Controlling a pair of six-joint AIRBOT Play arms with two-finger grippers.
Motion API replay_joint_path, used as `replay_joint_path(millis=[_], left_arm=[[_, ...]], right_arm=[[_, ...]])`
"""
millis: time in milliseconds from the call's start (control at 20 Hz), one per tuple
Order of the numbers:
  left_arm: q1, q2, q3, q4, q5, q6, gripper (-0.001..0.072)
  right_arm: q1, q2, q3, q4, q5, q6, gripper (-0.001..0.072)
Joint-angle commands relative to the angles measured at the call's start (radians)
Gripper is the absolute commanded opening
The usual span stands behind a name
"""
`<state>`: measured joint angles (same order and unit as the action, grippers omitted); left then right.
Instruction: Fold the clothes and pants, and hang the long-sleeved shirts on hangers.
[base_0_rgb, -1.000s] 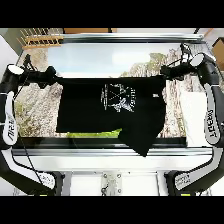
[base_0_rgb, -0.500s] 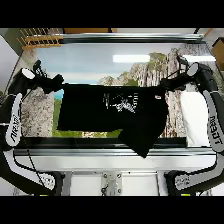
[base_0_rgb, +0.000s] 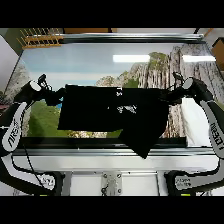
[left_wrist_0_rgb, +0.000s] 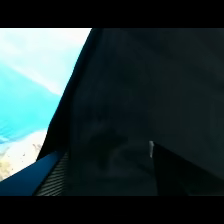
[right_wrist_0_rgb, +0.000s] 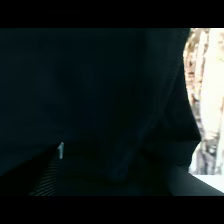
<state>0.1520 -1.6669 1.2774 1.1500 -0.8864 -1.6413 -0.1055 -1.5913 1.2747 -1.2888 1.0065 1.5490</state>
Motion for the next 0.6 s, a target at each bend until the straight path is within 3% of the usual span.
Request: replay_joint_path(millis=[0, 300, 550], left_arm=[[0.029, 0.101, -0.016, 0.024, -0.02, 0.001, 0.0512], [0.148, 0.428, -0.373, 0.106, -0.084, -0.062, 0.0513], [0.209, 0.565, -0.689, 0.103, -0.011, -0.182, 0.0512]], right_arm=[[-0.013, 0.084, -0.007, 0.028, -0.003, 0.0, 0.0501], [-0.082, 0.421, -0.079, -0.021, 0.101, -0.011, 0.0501], [-0.08, 0.576, -0.171, -0.017, 0.101, -0.011, 0.0501]])
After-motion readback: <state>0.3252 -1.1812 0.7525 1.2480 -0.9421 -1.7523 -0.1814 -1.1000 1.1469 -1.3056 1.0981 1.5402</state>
